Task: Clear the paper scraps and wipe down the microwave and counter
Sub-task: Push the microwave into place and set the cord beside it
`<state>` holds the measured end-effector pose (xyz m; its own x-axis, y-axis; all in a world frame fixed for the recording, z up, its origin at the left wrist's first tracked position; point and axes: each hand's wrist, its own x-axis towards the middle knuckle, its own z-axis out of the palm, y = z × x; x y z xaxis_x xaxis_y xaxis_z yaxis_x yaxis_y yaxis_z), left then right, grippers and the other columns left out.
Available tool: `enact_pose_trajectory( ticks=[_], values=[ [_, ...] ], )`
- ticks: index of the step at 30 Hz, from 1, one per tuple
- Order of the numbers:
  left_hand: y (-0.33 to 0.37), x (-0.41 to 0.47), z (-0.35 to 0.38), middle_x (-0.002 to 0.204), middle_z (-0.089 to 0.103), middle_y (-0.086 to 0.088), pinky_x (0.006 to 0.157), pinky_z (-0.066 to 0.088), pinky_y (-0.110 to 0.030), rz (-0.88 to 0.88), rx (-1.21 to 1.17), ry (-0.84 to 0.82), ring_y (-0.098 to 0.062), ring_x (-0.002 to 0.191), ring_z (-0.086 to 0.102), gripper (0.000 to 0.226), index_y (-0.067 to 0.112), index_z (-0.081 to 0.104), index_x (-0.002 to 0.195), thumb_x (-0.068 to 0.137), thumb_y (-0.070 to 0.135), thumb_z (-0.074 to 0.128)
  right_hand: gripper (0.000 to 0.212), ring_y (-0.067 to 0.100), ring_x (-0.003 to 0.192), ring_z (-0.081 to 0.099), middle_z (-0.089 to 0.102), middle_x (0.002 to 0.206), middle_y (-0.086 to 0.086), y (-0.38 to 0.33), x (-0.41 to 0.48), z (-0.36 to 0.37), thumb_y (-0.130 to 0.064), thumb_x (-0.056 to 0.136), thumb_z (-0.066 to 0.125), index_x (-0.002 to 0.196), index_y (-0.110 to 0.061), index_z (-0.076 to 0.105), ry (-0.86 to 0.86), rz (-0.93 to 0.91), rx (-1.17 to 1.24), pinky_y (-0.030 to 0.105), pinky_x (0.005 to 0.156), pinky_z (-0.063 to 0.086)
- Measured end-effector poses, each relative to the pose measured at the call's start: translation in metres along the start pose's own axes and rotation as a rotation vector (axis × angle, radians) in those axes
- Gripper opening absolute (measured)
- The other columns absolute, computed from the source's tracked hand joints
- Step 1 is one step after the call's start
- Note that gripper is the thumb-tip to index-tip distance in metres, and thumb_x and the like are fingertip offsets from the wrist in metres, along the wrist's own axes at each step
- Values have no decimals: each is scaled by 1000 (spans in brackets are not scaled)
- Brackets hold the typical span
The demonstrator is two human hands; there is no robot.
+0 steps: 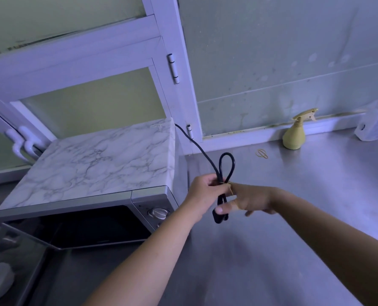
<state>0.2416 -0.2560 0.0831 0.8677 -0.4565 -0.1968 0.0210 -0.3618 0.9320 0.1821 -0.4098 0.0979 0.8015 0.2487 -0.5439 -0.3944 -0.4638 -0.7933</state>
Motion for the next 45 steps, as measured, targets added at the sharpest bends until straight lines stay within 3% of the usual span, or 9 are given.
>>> enact_pose_trajectory(
  ticks=[8, 12, 16, 21, 24, 29, 34, 41, 45],
  values=[
    [-3, -21, -4, 111, 68, 11, 63, 46, -4, 9, -40, -30, 1, 87, 68, 35, 33, 66, 116, 86, 16, 69, 56, 33, 113, 67, 57, 137, 25, 29, 23, 27, -47, 80, 75, 126, -15, 67, 60, -85, 826, 53, 92, 56],
    [-13, -44, 7, 98, 60, 4, 70, 39, -1, 149, 217, -18, 2, 86, 56, 31, 26, 73, 103, 80, 7, 66, 51, 23, 78, 72, 70, 94, 14, 31, 28, 30, -47, 70, 77, 104, -11, 67, 161, -49, 1037, 45, 72, 61],
    [-18, -62, 31, 113, 43, 8, 103, 41, -22, 202, 401, -143, -15, 116, 47, 37, 20, 67, 114, 78, 14, 65, 38, 19, 50, 49, 47, 57, 7, 28, 30, 39, -41, 75, 78, 59, -13, 58, 199, -8, 1009, 25, 48, 51],
    [-18, -78, 27, 102, 61, 16, 100, 32, -18, 231, 216, -111, -5, 114, 51, 10, 27, 62, 72, 78, 23, 68, 13, 17, 52, 56, 56, 66, 9, 34, 35, 34, -3, 88, 68, 99, 1, 62, 409, -117, 1031, 26, 46, 47],
    [-16, -84, 9, 88, 70, 5, 93, 40, -18, 141, -126, -133, -9, 109, 62, 16, 18, 59, 65, 71, 33, 66, 6, 18, 51, 56, 57, 65, 6, 42, 30, 24, -1, 92, 57, 97, 1, 59, 237, -105, 1081, 25, 44, 46],
    [8, -61, -31, 53, 51, -4, 95, 45, -59, 234, -158, 28, -26, 70, 57, 21, 15, 57, 55, 71, 27, 62, 16, 20, 45, 50, 53, 62, 7, 51, 26, 15, -21, 82, 63, 73, -8, 58, 139, -94, 939, 26, 43, 40],
    [38, -29, -31, 55, 46, 7, 53, 42, -29, 142, 210, 10, -14, 51, 48, 21, 32, 58, 89, 79, 15, 54, 8, 23, 48, 45, 52, 66, 8, 48, 26, 20, -15, 74, 51, 69, -10, 54, 150, -155, 987, 27, 50, 35],
    [53, 11, -21, 101, 57, 1, 72, 47, -26, -26, 1071, -168, -22, 87, 62, 30, 15, 74, 108, 88, 0, 58, 19, 20, 52, 36, 42, 69, 12, 49, 15, 19, 8, 83, 50, 73, -8, 53, 492, -252, 755, 28, 51, 24],
    [42, 18, 2, 63, 36, -5, 52, 24, -28, -360, 407, -367, -19, 53, 30, 35, 9, 67, 91, 75, 33, 85, 14, 13, 58, 48, 55, 71, 0, 55, 14, 24, 0, 83, 65, 86, -13, 60, 899, -357, 173, 29, 57, 40]
  ],
)
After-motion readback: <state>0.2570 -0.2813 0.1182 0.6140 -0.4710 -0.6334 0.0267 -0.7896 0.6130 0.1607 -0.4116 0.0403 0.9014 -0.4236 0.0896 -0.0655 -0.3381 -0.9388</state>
